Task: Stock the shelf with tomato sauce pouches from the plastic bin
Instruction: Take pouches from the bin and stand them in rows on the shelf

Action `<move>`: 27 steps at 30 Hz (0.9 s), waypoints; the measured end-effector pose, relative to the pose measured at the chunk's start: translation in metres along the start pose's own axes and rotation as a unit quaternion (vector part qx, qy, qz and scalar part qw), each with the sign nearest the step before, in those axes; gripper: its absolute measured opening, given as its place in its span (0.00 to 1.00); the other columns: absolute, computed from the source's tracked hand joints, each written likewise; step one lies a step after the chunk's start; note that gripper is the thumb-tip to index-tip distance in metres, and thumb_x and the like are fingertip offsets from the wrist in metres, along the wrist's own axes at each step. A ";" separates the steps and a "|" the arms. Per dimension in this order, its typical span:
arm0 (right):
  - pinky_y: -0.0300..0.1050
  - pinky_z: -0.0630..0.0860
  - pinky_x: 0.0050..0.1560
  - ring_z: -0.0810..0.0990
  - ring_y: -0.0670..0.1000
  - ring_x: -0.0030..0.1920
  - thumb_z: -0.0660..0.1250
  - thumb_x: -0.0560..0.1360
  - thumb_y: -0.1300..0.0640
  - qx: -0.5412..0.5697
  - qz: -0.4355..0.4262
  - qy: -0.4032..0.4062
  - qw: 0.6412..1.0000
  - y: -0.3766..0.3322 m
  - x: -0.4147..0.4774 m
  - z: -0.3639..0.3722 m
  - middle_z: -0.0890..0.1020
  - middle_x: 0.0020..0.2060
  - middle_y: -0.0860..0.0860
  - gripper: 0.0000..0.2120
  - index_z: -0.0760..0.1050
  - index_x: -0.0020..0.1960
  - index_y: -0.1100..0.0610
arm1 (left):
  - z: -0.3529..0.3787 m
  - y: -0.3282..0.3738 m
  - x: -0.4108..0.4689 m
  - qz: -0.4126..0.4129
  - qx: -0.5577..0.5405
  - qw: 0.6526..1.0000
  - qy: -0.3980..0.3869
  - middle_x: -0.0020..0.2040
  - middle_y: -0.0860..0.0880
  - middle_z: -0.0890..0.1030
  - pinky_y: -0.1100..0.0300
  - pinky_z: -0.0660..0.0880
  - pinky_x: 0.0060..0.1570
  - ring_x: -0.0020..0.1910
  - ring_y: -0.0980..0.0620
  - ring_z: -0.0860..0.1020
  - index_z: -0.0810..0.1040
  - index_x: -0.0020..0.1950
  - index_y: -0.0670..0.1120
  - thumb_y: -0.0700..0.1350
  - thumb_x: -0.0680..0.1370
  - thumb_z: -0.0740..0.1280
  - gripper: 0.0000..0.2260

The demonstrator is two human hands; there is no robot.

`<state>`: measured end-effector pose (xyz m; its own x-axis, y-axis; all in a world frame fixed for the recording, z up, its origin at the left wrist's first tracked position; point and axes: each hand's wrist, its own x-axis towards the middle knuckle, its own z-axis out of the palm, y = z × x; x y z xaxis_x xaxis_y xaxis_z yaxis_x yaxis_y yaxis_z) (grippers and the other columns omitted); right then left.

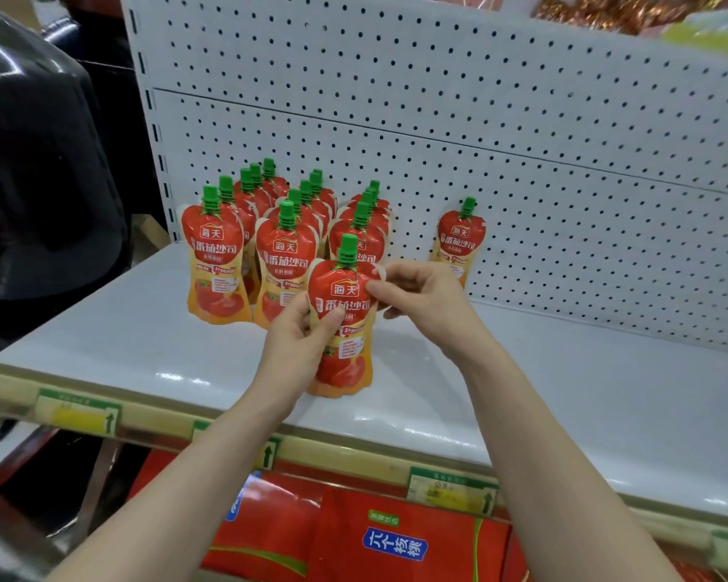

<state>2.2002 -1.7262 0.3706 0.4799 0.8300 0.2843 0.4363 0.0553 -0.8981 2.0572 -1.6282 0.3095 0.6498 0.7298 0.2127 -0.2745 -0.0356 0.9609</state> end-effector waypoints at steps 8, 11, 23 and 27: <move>0.37 0.80 0.39 0.80 0.42 0.33 0.70 0.77 0.62 -0.044 -0.021 0.127 0.991 0.015 0.007 -0.008 0.84 0.33 0.46 0.07 0.84 0.43 0.53 | -0.018 -0.021 -0.007 0.025 0.206 0.978 0.034 0.54 0.55 0.81 0.69 0.74 0.50 0.52 0.58 0.79 0.76 0.60 0.50 0.43 0.77 0.70 0.13; 0.40 0.82 0.43 0.82 0.42 0.36 0.70 0.77 0.61 -0.037 -0.025 0.161 0.986 0.023 0.013 -0.004 0.85 0.35 0.47 0.08 0.84 0.41 0.53 | -0.018 -0.033 -0.005 0.037 0.308 0.951 -0.014 0.60 0.53 0.79 0.67 0.73 0.52 0.56 0.55 0.78 0.75 0.65 0.49 0.41 0.77 0.68 0.16; 0.56 0.83 0.47 0.86 0.48 0.41 0.70 0.77 0.53 -0.048 -0.009 0.202 0.978 0.042 0.050 0.016 0.87 0.40 0.46 0.07 0.86 0.50 0.54 | -0.013 -0.055 0.022 0.017 0.402 0.915 -0.032 0.72 0.47 0.68 0.46 0.72 0.64 0.68 0.46 0.70 0.62 0.76 0.48 0.47 0.78 0.67 0.28; 0.58 0.83 0.47 0.86 0.49 0.43 0.70 0.77 0.52 -0.047 -0.009 0.200 0.979 0.045 0.052 0.017 0.87 0.41 0.47 0.08 0.85 0.51 0.54 | -0.012 -0.055 0.023 0.018 0.406 0.913 -0.026 0.72 0.47 0.68 0.45 0.73 0.64 0.68 0.45 0.71 0.62 0.76 0.47 0.47 0.77 0.67 0.28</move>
<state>2.2312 -1.6713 0.3393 0.7231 0.5447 0.4248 0.5066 -0.0001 -0.8622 2.0787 -1.6018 0.2592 0.6895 0.6851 0.2351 0.3055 -0.5693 0.7632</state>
